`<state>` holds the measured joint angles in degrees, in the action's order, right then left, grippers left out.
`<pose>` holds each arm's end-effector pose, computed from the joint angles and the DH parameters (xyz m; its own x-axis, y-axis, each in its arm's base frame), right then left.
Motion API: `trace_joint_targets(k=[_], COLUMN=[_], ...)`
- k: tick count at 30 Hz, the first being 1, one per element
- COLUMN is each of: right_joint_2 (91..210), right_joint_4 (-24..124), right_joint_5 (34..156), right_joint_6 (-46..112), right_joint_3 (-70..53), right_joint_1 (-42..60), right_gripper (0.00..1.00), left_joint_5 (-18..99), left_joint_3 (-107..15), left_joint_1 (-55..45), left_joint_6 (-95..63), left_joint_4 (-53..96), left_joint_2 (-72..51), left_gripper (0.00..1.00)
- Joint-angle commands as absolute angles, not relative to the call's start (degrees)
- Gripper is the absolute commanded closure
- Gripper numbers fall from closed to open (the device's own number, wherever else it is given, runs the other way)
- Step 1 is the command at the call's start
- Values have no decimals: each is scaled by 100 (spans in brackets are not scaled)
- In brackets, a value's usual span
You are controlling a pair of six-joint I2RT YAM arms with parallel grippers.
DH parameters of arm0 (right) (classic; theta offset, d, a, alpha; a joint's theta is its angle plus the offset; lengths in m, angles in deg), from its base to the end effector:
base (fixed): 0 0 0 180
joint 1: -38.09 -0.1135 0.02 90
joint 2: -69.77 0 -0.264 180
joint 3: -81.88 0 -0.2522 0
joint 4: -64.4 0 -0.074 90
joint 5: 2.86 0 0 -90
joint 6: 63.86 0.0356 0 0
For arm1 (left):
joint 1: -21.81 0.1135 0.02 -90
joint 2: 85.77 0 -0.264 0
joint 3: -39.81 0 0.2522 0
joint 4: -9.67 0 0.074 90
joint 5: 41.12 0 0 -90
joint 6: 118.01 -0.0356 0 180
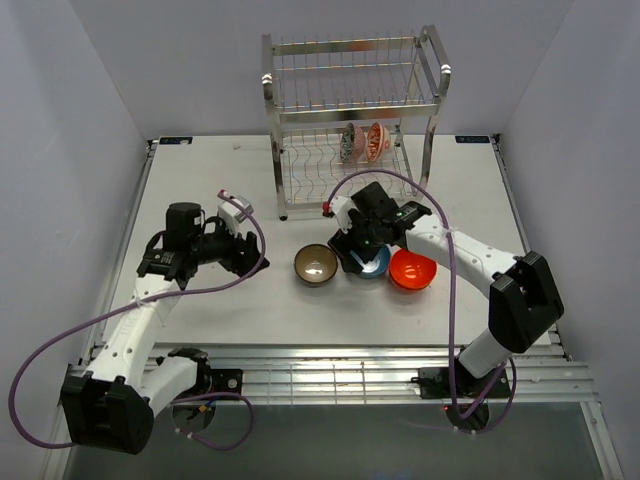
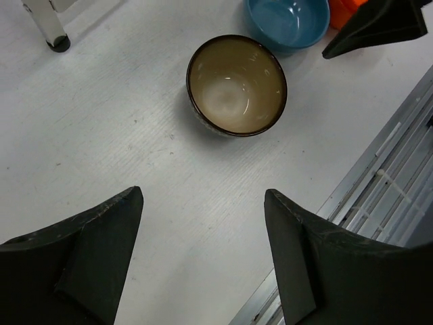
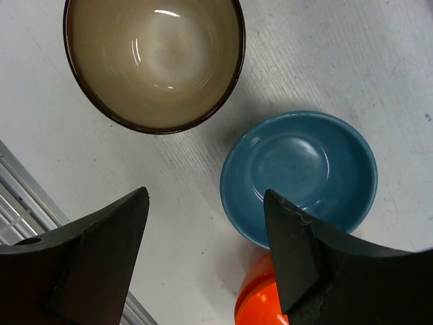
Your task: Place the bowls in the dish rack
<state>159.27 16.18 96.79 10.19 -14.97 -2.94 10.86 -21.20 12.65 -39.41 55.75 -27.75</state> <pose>0.2462 0.2222 0.2607 -0.3930 -0.7011 -0.5949 -0.8616 0.5067 -0.0280 0.2004 -0.0545 0.2809 -0.5486 0.2462 -0.7990 0.6916 0.6707 -0.2681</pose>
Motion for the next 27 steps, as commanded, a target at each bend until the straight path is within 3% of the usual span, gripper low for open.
trace_joint_targets(k=[1,12,27], right_joint_2=[16152,17066,17779], right_joint_4=[1882,2014,2066], right_joint_5=[10120,10182,9435], right_joint_6=[1812,2805,3308], right_joint_3=[-1185,-596,-323], right_joint_1=[-155,-75,-234], right_gripper=[26,29,52], left_joint_5=[705,450,1083], left_joint_3=[-2124,-2238,-2493], left_joint_1=[1276,1110,187], left_joint_6=[-4637,-6605,-7767], left_joint_4=[5577,6218,6386], left_joint_2=[-3048,-2996,-2548], left_gripper=[18,25,29])
